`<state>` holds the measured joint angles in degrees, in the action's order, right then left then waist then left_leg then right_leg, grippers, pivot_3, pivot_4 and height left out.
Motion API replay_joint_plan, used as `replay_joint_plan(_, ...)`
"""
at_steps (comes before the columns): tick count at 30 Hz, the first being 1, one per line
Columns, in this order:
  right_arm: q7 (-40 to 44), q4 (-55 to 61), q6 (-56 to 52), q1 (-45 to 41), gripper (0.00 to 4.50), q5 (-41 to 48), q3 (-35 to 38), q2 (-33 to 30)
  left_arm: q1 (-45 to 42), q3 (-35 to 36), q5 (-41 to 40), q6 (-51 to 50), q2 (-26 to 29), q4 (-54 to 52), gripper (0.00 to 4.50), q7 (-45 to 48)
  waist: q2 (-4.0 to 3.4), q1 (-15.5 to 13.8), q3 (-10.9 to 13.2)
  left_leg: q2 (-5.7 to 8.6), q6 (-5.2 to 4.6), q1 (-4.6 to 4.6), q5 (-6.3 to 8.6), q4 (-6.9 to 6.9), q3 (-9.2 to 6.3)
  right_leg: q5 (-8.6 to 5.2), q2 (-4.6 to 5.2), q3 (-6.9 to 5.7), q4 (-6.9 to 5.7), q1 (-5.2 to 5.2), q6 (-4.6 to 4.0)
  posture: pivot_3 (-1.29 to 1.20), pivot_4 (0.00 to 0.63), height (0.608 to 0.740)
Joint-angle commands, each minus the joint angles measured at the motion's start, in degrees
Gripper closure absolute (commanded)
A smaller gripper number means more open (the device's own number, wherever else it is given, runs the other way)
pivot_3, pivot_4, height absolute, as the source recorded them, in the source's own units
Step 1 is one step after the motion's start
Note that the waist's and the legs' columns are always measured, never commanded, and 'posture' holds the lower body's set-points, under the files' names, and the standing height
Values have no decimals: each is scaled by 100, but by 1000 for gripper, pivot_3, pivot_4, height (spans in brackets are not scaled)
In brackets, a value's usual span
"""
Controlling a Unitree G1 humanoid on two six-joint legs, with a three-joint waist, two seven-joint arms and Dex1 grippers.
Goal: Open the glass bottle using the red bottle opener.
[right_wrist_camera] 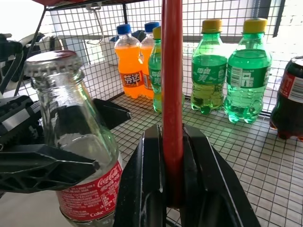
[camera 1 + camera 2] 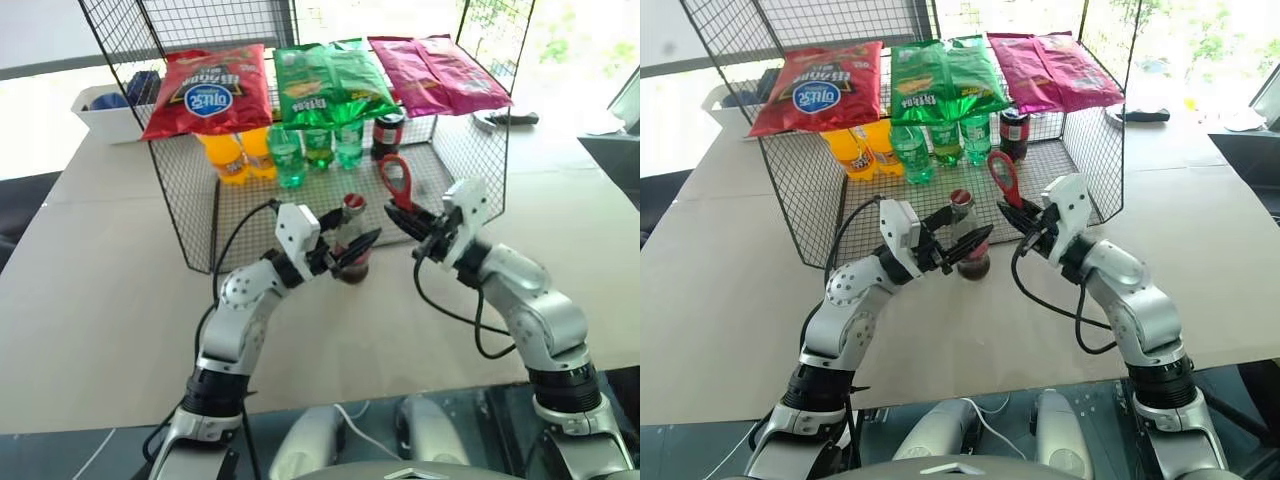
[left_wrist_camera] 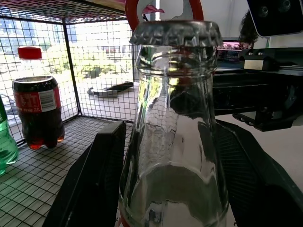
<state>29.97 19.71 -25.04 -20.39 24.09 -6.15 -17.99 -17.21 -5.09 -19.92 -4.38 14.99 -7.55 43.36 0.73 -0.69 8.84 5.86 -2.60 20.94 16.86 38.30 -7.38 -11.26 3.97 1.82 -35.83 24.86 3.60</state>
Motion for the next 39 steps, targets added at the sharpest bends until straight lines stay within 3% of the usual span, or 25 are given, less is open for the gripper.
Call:
replay_joint_plan(1,155,146,512,59,4500,-369,-204,-54,-132,29,-26,95,-21,-140,2236,-41,0,0,0,0,0,0,0,0,0,0,-1,0,0,0,0,0,150,734)
replay_joint_plan(5,227,43,702,104,4500,-496,-234,-43,-105,33,-146,-61,-15,-157,2236,18,0,0,0,0,0,0,0,0,0,0,-4,0,0,0,0,0,150,734)
replay_joint_plan(7,266,4,767,111,4500,-549,-234,-46,-98,18,-136,-43,-21,-151,1218,25,0,0,0,0,0,0,0,0,0,0,-5,0,0,0,0,0,150,734)
replay_joint_plan(8,283,-10,793,111,4500,-575,-234,-46,-99,16,-111,-15,-27,-142,990,10,0,0,0,0,0,0,0,0,0,0,-6,0,0,0,0,0,150,734)
replay_joint_plan(10,297,-39,880,109,4500,-665,-237,-57,-112,15,-56,59,-50,-110,116,-23,0,0,0,0,0,-1,0,0,0,0,-6,0,0,0,0,0,150,734)
replay_joint_plan(16,-122,-651,2451,-131,4500,-2129,-623,-120,-119,-24,-3,151,-104,-5,116,-24,0,2,0,1,0,-2,0,0,3,0,-16,0,0,-1,0,0,150,734)
replay_joint_plan(26,-364,-1350,3562,-129,4500,-2594,-544,79,-78,-8,-79,129,-129,-81,116,45,0,-3,0,-1,1,-4,-1,0,5,0,-19,4,-1,-1,0,0,150,734)
replay_joint_plan(30,-433,-1396,3762,-140,4500,-2691,-493,59,-63,-37,-18,127,-116,-63,1803,32,0,2,0,-1,1,-5,-1,0,4,0,-21,4,-1,-1,0,0,150,734)
replay_joint_plan(39,-498,-1589,4386,-210,4500,-3198,-640,-65,-42,-64,54,146,-89,-35,1803,38,0,2,0,-1,1,-8,-1,0,8,0,-23,8,-2,-2,0,0,150,734)
